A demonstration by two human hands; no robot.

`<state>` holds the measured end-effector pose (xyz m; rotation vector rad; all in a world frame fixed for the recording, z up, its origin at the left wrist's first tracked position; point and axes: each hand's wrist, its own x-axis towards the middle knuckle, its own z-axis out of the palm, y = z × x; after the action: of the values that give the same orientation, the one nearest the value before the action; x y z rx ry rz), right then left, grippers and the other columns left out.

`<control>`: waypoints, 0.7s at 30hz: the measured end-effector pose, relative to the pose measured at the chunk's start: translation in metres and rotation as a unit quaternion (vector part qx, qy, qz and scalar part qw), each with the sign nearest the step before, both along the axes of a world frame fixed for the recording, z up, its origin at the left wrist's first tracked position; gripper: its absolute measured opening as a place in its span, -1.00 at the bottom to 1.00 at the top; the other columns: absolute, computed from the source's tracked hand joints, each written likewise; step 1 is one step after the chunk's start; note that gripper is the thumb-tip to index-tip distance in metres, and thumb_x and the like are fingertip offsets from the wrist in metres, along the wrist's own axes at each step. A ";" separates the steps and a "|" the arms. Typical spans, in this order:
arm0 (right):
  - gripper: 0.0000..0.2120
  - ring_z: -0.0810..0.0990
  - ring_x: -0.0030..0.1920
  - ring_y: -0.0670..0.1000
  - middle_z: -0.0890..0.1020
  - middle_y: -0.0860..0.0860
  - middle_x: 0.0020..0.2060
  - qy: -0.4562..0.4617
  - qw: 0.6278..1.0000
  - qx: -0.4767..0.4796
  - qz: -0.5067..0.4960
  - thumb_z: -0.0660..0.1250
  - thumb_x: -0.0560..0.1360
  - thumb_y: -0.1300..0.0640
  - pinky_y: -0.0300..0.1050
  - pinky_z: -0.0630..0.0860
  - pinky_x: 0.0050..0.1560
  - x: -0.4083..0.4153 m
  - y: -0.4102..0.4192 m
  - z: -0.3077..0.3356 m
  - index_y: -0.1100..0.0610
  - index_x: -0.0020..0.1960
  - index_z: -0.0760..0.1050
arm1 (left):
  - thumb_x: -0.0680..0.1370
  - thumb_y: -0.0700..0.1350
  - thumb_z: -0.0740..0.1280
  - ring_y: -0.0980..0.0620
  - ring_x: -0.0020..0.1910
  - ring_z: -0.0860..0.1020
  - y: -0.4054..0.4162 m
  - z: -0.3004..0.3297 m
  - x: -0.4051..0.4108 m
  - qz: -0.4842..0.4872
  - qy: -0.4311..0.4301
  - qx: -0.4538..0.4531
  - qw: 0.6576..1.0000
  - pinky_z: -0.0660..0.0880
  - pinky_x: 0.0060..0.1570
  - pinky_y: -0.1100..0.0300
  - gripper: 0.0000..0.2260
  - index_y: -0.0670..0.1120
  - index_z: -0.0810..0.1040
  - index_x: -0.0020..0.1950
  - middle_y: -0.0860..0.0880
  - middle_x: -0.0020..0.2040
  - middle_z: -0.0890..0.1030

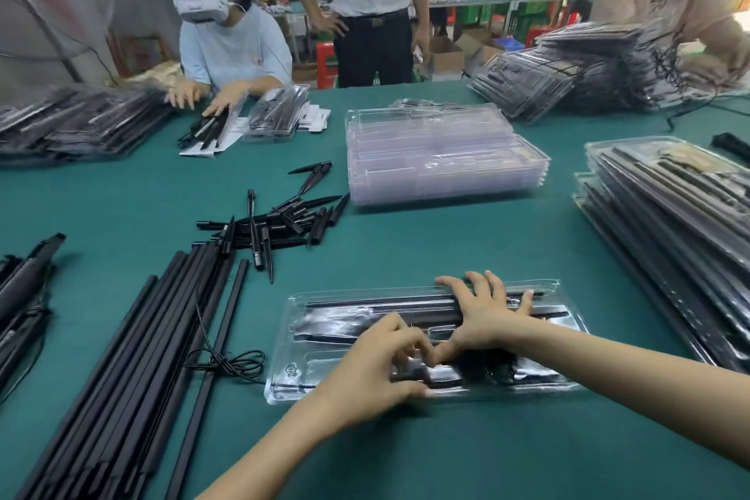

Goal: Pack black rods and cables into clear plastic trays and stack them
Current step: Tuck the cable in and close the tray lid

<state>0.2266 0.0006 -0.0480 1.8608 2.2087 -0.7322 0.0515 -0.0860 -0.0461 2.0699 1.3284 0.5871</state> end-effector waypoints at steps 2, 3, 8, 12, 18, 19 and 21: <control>0.10 -0.35 0.51 0.07 -0.17 -0.01 0.53 -0.006 1.000 0.000 0.003 0.48 0.14 -0.40 0.49 -0.32 0.33 0.000 0.000 0.001 -0.27 0.49 -0.08 | 0.43 -0.12 0.50 0.22 -0.02 0.47 -0.009 0.000 -0.029 0.084 -0.014 0.076 0.993 0.44 0.07 0.16 -0.83 0.02 0.59 -0.03 0.12 -0.05 0.48; 0.12 -0.35 0.51 0.08 -0.18 0.00 0.53 -0.010 1.000 -0.003 0.005 0.47 0.12 -0.42 0.50 -0.30 0.33 0.000 0.001 0.002 -0.27 0.49 -0.09 | 0.43 -0.10 0.50 0.21 0.00 0.47 -0.013 -0.001 -0.045 0.149 0.006 0.128 0.980 0.42 0.09 0.08 -0.82 0.05 0.57 -0.03 0.15 -0.05 0.50; 0.16 -0.31 0.52 0.11 -0.18 0.02 0.53 -0.048 0.998 -0.029 0.021 0.43 0.10 -0.48 0.53 -0.22 0.33 -0.001 0.006 0.008 -0.24 0.50 -0.13 | 0.35 0.00 0.55 0.14 0.05 0.45 -0.039 0.000 -0.103 0.372 0.046 0.142 0.916 0.31 0.08 0.10 -0.61 0.14 0.43 0.06 0.19 0.00 0.48; 0.18 -0.30 0.52 0.09 -0.19 -0.01 0.53 -0.056 0.997 -0.033 0.029 0.38 0.08 -0.53 0.51 -0.20 0.34 0.002 0.008 0.007 -0.25 0.50 -0.17 | 0.41 -0.06 0.51 0.13 0.11 0.47 -0.050 -0.005 -0.083 0.314 0.041 0.156 0.936 0.35 0.16 0.07 -0.65 0.12 0.44 0.09 0.22 0.03 0.47; 0.20 -0.30 0.52 0.07 -0.18 -0.02 0.54 -0.050 0.998 -0.033 0.026 0.39 0.08 -0.52 0.49 -0.20 0.35 0.004 0.008 0.006 -0.25 0.50 -0.18 | 0.53 0.01 0.32 0.19 0.34 0.30 -0.045 -0.012 -0.019 0.110 0.092 0.174 0.974 0.01 0.31 0.41 -0.63 0.05 0.45 0.34 0.15 0.31 0.44; 0.19 -0.30 0.52 0.06 -0.17 -0.03 0.54 -0.048 0.998 -0.031 0.025 0.40 0.09 -0.52 0.48 -0.20 0.36 0.004 0.008 0.006 -0.25 0.51 -0.18 | 0.54 0.01 0.30 0.17 0.37 0.30 -0.043 -0.013 -0.010 0.087 0.098 0.174 0.976 0.00 0.34 0.37 -0.62 0.04 0.45 0.36 0.14 0.35 0.44; 0.16 -0.30 0.52 0.05 -0.16 -0.04 0.54 -0.044 0.998 -0.023 0.027 0.40 0.13 -0.49 0.48 -0.21 0.36 0.005 0.007 0.005 -0.25 0.51 -0.19 | 0.57 0.02 0.26 0.11 0.44 0.28 -0.038 -0.017 0.001 0.062 0.120 0.166 0.977 -0.01 0.44 0.22 -0.59 0.06 0.39 0.42 0.12 0.43 0.37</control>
<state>0.2311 0.0074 -0.0426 1.7704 2.1597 -0.6734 0.0530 -0.1244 -0.0627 2.4005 1.5952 0.6653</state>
